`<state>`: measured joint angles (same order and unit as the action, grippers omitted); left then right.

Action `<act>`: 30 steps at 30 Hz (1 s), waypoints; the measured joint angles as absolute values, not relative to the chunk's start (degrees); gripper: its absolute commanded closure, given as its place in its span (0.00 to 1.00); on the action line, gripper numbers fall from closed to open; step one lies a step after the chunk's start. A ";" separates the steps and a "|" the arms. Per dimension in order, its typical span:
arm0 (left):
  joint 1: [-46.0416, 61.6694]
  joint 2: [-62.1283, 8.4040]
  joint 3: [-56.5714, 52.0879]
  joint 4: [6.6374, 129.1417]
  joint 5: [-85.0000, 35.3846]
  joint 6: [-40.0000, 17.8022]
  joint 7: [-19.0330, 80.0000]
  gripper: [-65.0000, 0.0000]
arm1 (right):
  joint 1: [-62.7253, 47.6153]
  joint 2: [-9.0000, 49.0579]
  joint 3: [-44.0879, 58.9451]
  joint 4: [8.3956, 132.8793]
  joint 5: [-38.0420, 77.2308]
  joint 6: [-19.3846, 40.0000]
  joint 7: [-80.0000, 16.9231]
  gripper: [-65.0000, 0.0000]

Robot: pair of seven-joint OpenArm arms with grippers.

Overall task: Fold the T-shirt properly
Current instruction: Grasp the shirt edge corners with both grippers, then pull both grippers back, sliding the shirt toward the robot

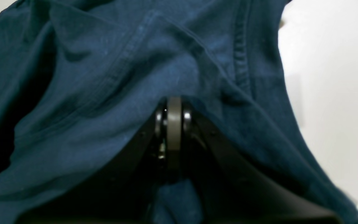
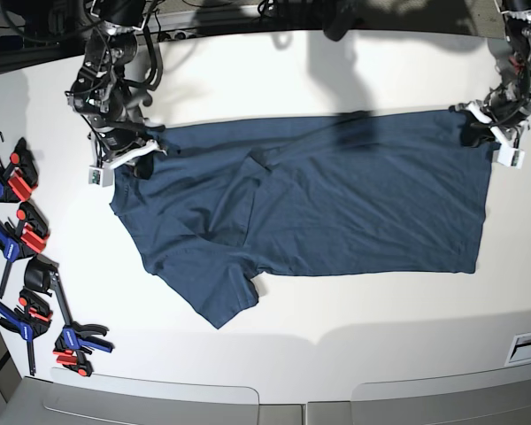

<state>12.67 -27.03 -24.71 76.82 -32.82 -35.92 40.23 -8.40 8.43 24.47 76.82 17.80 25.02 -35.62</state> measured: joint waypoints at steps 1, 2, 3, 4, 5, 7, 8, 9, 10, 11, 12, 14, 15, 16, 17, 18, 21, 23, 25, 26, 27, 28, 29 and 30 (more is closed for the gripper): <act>12.71 -27.20 -24.71 76.84 -32.25 -35.24 40.21 1.00 | -8.38 8.45 24.47 76.82 17.82 24.99 -36.01 1.00; 12.73 -27.33 -24.71 76.84 -31.77 -34.65 40.14 1.00 | -8.27 8.43 24.47 76.86 17.85 24.99 -36.64 1.00; 12.84 -27.49 -24.71 76.84 -31.53 -34.06 40.23 1.00 | -8.21 8.49 24.49 76.90 18.09 24.99 -37.65 1.00; 13.04 -27.66 -24.71 76.84 -31.66 -33.93 40.47 1.00 | -8.10 8.60 24.49 76.90 18.24 25.02 -38.48 1.00; 13.50 -27.86 -24.71 76.88 -31.68 -33.43 41.47 1.00 | -8.10 8.73 24.49 76.95 18.26 25.02 -39.03 1.00; 14.61 -28.32 -24.71 76.90 -32.38 -33.43 42.68 1.00 | -8.45 9.21 24.49 76.99 19.20 25.02 -39.03 1.00; 15.18 -28.47 -24.75 76.95 -32.82 -33.45 42.98 1.00 | -8.86 9.58 24.47 77.12 20.25 25.15 -39.77 1.00; 16.14 -28.64 -24.77 77.06 -33.67 -33.45 43.24 1.00 | -9.61 10.17 24.47 77.67 21.43 25.78 -40.64 1.00; 17.12 -28.80 -24.80 77.17 -34.61 -33.45 43.07 1.00 | -10.55 10.70 24.47 78.35 22.90 27.00 -41.87 1.00; 18.20 -28.99 -24.84 77.19 -35.42 -33.47 42.63 1.00 | -11.64 11.22 24.47 79.11 23.97 27.90 -42.17 1.00; 19.27 -29.30 -24.84 77.25 -36.27 -33.56 42.39 1.00 | -12.82 11.49 24.47 80.14 24.69 28.56 -42.87 1.00; 20.97 -29.74 -24.91 77.38 -37.50 -33.69 41.98 1.00 | -14.74 12.19 24.47 81.95 25.32 28.91 -43.27 1.00; 21.67 -29.82 -25.06 77.47 -37.71 -33.67 41.71 1.00 | -15.49 12.38 24.47 82.78 25.17 28.91 -43.46 1.00; 22.15 -29.91 -25.08 77.54 -37.93 -33.69 41.54 1.00 | -16.08 12.51 24.47 83.48 25.12 28.88 -43.97 1.00; 22.65 -30.00 -25.08 77.60 -38.17 -33.69 41.36 1.00 | -16.56 12.60 24.47 84.07 25.12 28.91 -44.36 1.00; 23.20 -30.04 -25.08 77.67 -38.19 -33.69 41.28 1.00 | -17.15 12.64 24.47 84.55 25.15 28.88 -44.62 1.00; 24.60 -30.04 -25.19 77.82 -39.03 -33.91 41.28 1.00 | -19.00 12.73 24.47 85.80 25.30 28.91 -44.64 1.00; 25.43 -30.17 -25.19 78.00 -39.24 -34.13 40.99 1.00 | -20.40 12.86 24.47 86.76 25.58 28.93 -44.73 1.00; 26.46 -30.37 -25.19 78.04 -39.66 -34.35 40.58 1.00 | -21.93 12.86 24.47 88.09 25.61 28.93 -45.47 1.00; 26.98 -30.35 -25.41 78.08 -39.68 -34.46 40.38 1.00 | -22.76 12.88 24.47 88.71 25.65 28.91 -45.54 1.00; 27.33 -30.33 -25.69 78.13 -39.90 -34.54 40.40 1.00 | -23.70 12.88 24.47 89.41 25.65 28.93 -45.54 1.00; 27.75 -30.33 -25.91 78.15 -40.07 -34.59 40.40 1.00 | -24.58 12.88 24.47 90.06 25.76 28.93 -45.56 1.00; 28.12 -30.33 -26.22 78.24 -40.16 -34.65 40.40 1.00 | -25.52 12.88 24.49 90.72 25.96 28.93 -45.58 1.00; 28.49 -30.33 -26.52 78.35 -40.23 -34.76 40.42 1.00 | -26.37 12.88 24.47 91.39 25.93 28.93 -45.63 1.00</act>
<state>28.49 -30.33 -26.52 78.35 -40.23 -34.76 40.42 -26.37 12.88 24.47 91.39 25.93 28.93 -45.63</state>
